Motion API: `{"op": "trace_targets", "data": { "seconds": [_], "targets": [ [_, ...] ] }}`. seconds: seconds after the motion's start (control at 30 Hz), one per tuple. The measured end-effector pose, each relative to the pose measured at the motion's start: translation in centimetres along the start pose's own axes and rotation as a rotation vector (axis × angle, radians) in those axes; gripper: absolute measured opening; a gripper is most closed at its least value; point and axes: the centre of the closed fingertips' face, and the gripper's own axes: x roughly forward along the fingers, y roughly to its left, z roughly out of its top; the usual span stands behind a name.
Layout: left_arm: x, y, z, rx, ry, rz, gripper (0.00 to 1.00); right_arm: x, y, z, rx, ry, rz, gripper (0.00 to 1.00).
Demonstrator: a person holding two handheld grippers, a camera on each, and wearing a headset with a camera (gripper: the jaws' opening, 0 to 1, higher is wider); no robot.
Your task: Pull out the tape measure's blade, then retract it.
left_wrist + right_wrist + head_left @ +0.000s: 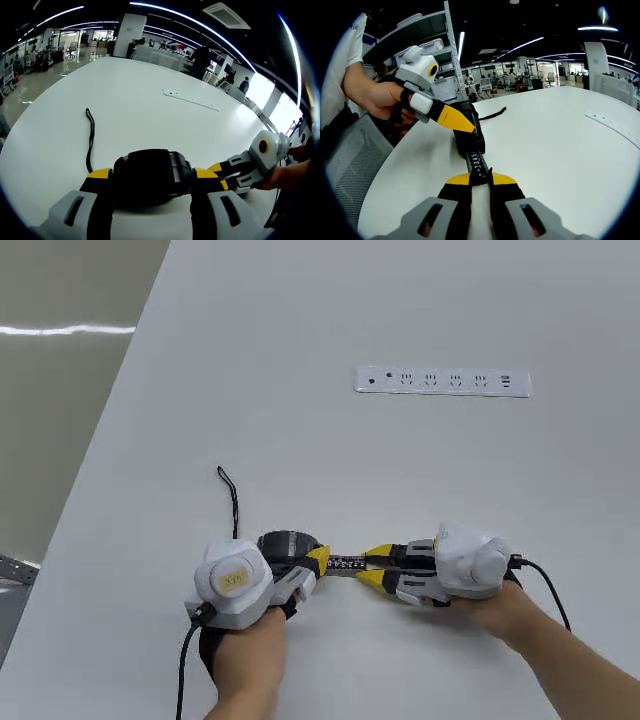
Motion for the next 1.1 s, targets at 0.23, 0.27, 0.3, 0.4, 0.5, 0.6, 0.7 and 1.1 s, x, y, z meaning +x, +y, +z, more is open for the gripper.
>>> {"op": "trace_targets", "data": {
  "seconds": [0.23, 0.27, 0.3, 0.4, 0.5, 0.6, 0.7, 1.1],
  "targets": [
    [0.0, 0.0, 0.0, -0.006, -0.002, -0.005, 0.59, 0.8, -0.1, 0.3, -0.003, 0.003, 0.008, 0.11],
    [-0.1, 0.0, 0.0, -0.007, -0.001, -0.006, 0.59, 0.9, 0.0, 0.4, -0.005, 0.003, 0.01, 0.12],
    [-0.1, 0.0, 0.0, -0.007, -0.001, -0.007, 0.59, 1.0, 0.0, 0.4, -0.007, 0.003, 0.01, 0.12],
    [0.0, 0.0, 0.0, -0.008, 0.0, -0.005, 0.59, 1.1, 0.0, 0.5, -0.01, 0.003, 0.011, 0.12],
    [0.0, 0.0, 0.0, -0.01, 0.0, -0.006, 0.59, 1.2, 0.1, 0.5, -0.012, 0.003, 0.013, 0.11],
    [0.0, 0.0, 0.0, -0.013, 0.0, -0.008, 0.59, 1.5, 0.2, 0.5, -0.016, 0.001, 0.013, 0.11],
    [0.0, 0.0, 0.0, -0.02, -0.001, -0.012, 0.59, 1.7, 0.4, 0.6, -0.018, 0.0, 0.016, 0.11],
    [0.0, 0.2, 0.1, -0.04, -0.003, -0.017, 0.59, 2.5, 0.6, 0.8, -0.029, 0.002, 0.024, 0.11]
  ]
}}
